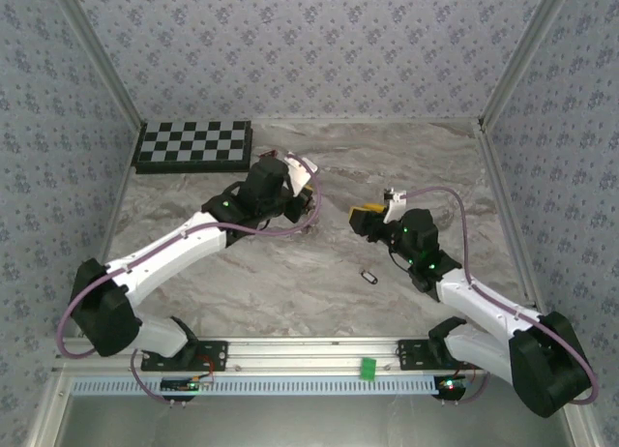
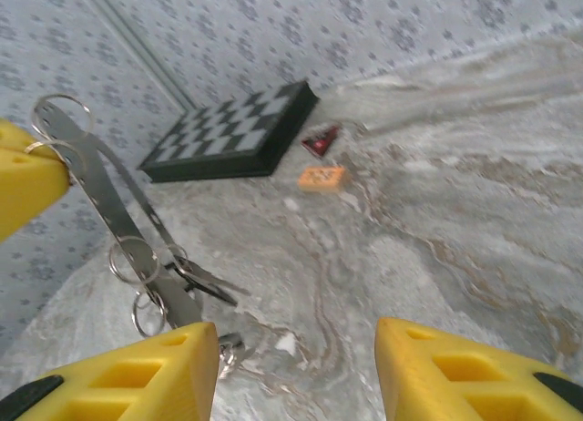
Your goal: Put the keys on the keyring
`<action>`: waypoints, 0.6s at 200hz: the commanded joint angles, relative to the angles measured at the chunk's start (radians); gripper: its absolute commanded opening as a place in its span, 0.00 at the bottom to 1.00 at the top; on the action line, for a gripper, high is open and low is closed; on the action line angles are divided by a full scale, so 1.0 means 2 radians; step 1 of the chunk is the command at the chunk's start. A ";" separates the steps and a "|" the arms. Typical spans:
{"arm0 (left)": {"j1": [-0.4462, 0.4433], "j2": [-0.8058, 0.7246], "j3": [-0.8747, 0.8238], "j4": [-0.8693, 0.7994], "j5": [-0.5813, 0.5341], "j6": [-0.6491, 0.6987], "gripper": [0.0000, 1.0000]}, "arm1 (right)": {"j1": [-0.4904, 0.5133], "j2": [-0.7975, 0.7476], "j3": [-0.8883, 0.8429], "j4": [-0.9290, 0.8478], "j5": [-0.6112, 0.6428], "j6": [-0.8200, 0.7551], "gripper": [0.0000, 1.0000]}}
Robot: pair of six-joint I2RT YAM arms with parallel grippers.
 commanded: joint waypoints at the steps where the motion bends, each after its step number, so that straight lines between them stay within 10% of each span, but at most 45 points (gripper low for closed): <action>1: -0.003 -0.030 -0.003 0.014 0.043 0.021 0.00 | 0.006 -0.017 0.006 0.035 -0.037 -0.021 0.49; 120: 0.008 -0.127 -0.060 0.075 0.235 0.009 0.00 | 0.037 -0.022 0.125 -0.041 -0.189 -0.103 0.38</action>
